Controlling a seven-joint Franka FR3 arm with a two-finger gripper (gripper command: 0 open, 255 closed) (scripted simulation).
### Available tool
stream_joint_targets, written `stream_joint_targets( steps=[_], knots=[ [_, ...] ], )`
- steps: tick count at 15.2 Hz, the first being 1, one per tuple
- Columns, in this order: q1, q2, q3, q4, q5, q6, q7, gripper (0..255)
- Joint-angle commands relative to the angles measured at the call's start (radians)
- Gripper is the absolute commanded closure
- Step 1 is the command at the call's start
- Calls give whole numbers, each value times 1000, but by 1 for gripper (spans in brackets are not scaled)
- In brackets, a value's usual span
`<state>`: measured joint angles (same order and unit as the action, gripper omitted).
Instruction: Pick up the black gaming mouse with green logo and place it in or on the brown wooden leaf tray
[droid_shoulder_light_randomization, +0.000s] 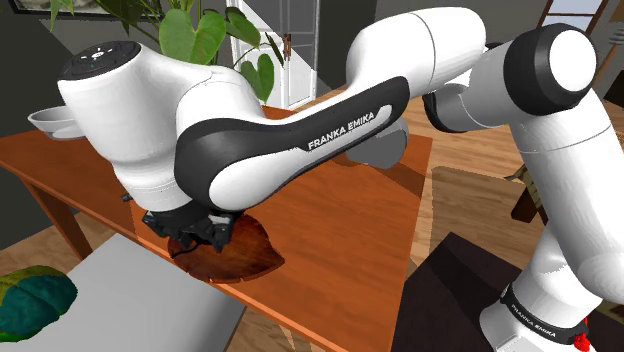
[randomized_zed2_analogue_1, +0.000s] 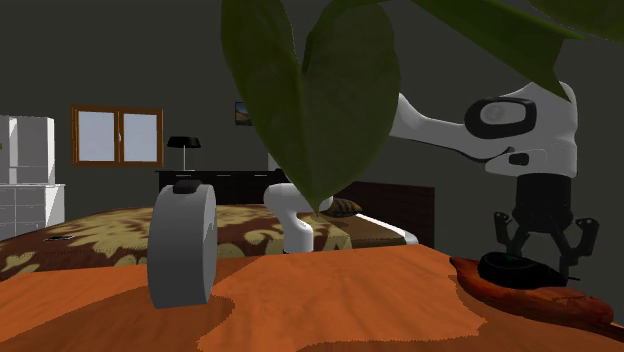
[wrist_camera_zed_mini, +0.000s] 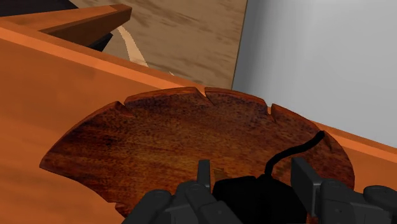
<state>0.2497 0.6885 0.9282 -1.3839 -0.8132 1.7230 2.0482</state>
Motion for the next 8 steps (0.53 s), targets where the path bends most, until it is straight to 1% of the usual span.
stream_joint_targets(
  steps=[1, 6, 8],
  knots=[
    [0, 0, 0, 0, 0, 0, 0, 0],
    [0, 0, 0, 0, 0, 0, 0, 0],
    [19, -14, 9, 47, 15, -52, -14, 0]
  ],
)
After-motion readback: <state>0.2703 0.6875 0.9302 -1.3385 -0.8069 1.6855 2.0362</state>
